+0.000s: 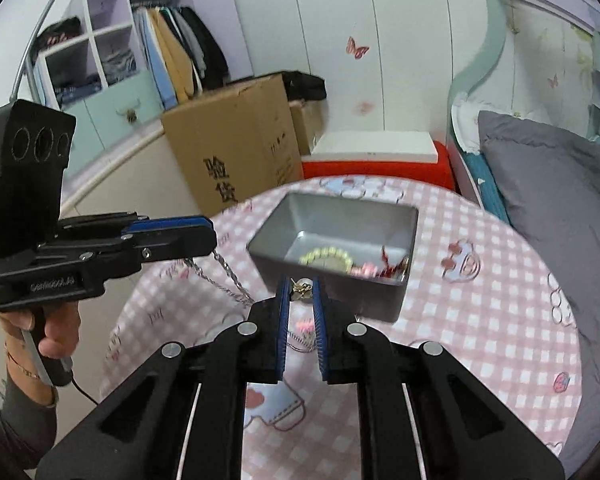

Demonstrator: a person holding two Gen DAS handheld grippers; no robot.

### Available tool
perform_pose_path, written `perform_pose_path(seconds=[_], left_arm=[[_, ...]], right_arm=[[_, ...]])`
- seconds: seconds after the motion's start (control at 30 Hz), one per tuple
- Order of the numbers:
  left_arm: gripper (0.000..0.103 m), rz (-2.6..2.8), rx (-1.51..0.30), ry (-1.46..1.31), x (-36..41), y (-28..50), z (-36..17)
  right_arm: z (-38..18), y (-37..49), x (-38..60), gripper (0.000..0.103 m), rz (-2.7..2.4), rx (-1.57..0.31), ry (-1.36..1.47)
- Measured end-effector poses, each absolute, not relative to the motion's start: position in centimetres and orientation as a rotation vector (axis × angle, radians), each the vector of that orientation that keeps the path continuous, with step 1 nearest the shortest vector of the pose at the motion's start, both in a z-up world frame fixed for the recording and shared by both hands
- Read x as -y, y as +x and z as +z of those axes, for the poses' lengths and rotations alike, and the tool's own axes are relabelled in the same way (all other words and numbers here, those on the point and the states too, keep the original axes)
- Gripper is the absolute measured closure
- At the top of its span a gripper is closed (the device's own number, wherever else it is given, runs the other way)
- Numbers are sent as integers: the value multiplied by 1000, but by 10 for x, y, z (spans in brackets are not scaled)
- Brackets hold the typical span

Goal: Organize jewelry
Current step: 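Lower the silver chains into the grey box with both grippers and release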

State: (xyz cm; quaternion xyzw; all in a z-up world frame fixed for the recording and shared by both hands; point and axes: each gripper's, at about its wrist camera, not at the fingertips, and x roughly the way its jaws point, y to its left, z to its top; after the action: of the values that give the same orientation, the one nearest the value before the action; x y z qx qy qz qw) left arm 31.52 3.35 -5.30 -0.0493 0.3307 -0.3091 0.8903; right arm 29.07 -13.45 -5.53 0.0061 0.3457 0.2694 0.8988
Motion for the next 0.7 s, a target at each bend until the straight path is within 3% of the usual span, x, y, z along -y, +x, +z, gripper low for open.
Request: perform_pose_path(seconds=[0.33,0.7], left_arm=[[88,-621,-673,-92,-22,332,-41],[88,-567,-750,-121,-24,353,-64]], right_arm=[[-45,322,150,93,577,-698,130],[-71,351,159,93,583,-796,258]])
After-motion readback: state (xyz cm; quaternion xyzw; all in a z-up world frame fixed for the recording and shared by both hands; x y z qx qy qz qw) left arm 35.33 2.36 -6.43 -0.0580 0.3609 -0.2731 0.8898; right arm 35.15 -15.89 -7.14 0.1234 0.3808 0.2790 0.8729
